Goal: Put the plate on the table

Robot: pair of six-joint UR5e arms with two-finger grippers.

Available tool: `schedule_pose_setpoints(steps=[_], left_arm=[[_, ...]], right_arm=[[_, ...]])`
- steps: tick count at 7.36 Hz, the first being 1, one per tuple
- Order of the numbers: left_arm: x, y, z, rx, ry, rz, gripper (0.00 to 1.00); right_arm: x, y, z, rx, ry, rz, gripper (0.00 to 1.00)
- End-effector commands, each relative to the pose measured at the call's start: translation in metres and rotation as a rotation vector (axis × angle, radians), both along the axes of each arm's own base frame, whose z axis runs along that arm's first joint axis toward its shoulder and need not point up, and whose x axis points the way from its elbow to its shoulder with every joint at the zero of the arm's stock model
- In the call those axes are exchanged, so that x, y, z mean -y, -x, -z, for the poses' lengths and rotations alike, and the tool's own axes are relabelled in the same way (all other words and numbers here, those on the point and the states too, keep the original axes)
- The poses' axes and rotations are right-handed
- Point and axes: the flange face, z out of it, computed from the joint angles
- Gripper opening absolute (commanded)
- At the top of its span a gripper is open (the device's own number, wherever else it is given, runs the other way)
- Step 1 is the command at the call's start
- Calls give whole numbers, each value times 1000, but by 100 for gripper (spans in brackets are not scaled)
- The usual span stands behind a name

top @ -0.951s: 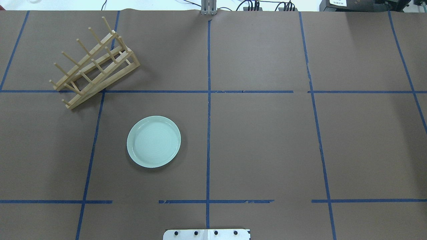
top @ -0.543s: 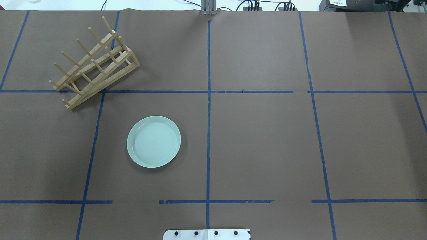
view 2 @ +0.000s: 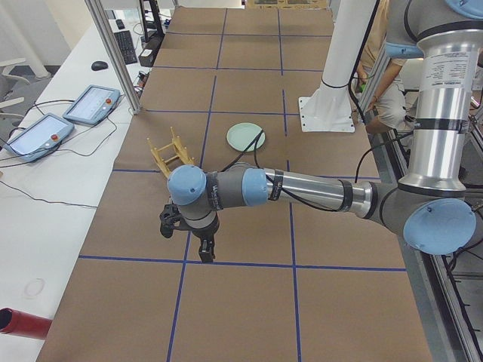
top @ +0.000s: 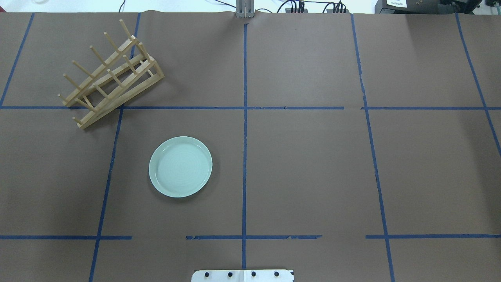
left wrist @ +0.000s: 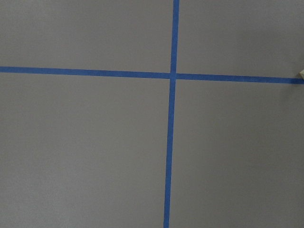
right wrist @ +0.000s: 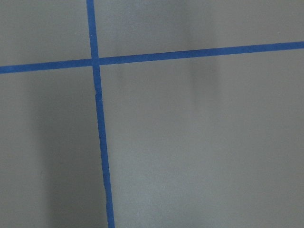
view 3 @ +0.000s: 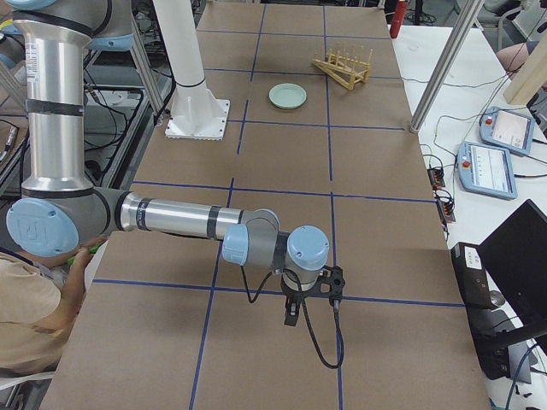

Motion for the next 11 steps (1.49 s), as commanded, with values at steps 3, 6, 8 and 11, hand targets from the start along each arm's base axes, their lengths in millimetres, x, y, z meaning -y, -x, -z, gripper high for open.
schedule_pose_setpoints(steps=[3, 6, 8, 11], left_arm=[[9, 0, -8, -5, -2, -8, 100], [4, 0, -19, -2, 10, -13, 100], [2, -1, -31, -10, 9, -8, 100], [2, -1, -35, -11, 17, -8, 100]], right_arm=[[0, 0, 0, 0, 1, 0, 100], [0, 0, 0, 0, 1, 0, 100], [0, 0, 0, 0, -1, 0, 100], [0, 0, 0, 0, 1, 0, 100]])
